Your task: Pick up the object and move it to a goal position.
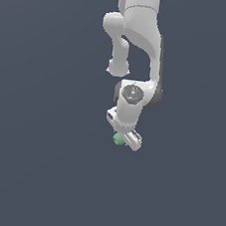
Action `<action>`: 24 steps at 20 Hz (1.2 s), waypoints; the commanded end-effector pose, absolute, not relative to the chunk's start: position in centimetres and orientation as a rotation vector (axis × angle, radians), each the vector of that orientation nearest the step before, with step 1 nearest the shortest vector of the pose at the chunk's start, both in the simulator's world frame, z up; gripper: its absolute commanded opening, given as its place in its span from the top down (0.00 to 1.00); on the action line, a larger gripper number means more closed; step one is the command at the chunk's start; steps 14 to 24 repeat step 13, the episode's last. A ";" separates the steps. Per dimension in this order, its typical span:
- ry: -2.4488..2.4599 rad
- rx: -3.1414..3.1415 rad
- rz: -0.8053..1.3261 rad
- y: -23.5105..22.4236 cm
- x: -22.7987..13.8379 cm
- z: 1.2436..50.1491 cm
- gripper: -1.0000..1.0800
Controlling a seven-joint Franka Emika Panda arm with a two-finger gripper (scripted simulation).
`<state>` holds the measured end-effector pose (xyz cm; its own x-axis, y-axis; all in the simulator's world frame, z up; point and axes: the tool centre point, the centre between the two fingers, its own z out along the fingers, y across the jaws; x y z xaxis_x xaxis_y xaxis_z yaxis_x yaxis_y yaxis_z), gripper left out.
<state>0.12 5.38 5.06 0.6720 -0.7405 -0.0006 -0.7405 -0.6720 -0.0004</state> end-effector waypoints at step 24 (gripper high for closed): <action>1.275 -2.871 0.000 -3.1 0.1 7.2 1.00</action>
